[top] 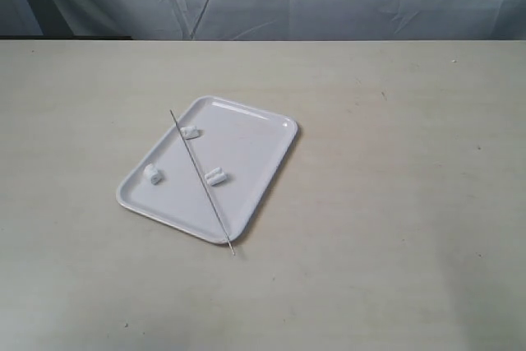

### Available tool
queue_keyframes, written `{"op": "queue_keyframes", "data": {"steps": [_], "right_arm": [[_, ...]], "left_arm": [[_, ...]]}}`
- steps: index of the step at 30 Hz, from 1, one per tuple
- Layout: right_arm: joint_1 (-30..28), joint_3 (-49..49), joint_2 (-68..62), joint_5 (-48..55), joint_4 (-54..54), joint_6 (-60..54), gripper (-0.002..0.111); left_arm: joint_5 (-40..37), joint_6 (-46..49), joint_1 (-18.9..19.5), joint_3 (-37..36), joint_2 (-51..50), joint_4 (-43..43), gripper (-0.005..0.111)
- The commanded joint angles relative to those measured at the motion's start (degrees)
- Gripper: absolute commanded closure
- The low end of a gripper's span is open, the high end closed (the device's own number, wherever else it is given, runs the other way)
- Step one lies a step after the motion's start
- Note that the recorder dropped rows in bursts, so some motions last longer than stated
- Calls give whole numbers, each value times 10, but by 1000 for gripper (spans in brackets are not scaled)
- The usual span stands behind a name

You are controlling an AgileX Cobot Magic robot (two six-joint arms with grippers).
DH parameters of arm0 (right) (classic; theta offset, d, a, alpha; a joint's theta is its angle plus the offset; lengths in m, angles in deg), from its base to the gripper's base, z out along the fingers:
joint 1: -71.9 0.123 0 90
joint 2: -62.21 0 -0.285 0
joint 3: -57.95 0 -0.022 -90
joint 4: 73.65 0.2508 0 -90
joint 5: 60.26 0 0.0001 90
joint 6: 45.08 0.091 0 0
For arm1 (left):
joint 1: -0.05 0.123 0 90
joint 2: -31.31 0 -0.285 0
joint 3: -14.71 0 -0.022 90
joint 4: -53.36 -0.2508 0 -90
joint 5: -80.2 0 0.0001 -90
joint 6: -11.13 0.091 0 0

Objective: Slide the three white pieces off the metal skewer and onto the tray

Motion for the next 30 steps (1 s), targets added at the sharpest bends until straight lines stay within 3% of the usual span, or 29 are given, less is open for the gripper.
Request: {"op": "queue_keyframes", "data": {"steps": [1, 9, 14, 17, 18, 20, 22, 27, 30], "right_arm": [[-71, -15, 3, -115, 18, -2, 100], [-206, -54, 74, -135, 51, -2, 100], [-219, -79, 126, -134, 51, -2, 100], [-223, -86, 126, -129, 151, -5, 100], [-223, -86, 126, -107, 197, -40, 100], [-223, -86, 126, -92, 283, -223, 100], [-223, -86, 126, -90, 294, -393, 100], [-224, -86, 126, -72, 358, -485, 100], [-239, -86, 126, -59, 456, -627, 100]], "left_arm": [[-1, -2, -1, -1, 4, -3, 107], [16, -8, -1, -17, 31, 43, 107], [78, -76, -1, -64, 57, 63, 107], [135, -81, -1, -102, 57, 73, 107], [134, -82, -1, -102, 57, 74, 107], [130, -83, -1, -102, 57, 74, 107], [131, -83, -1, -102, 57, 75, 107], [131, -83, -1, -102, 57, 75, 107], [131, -82, -1, -102, 57, 71, 107]]}}
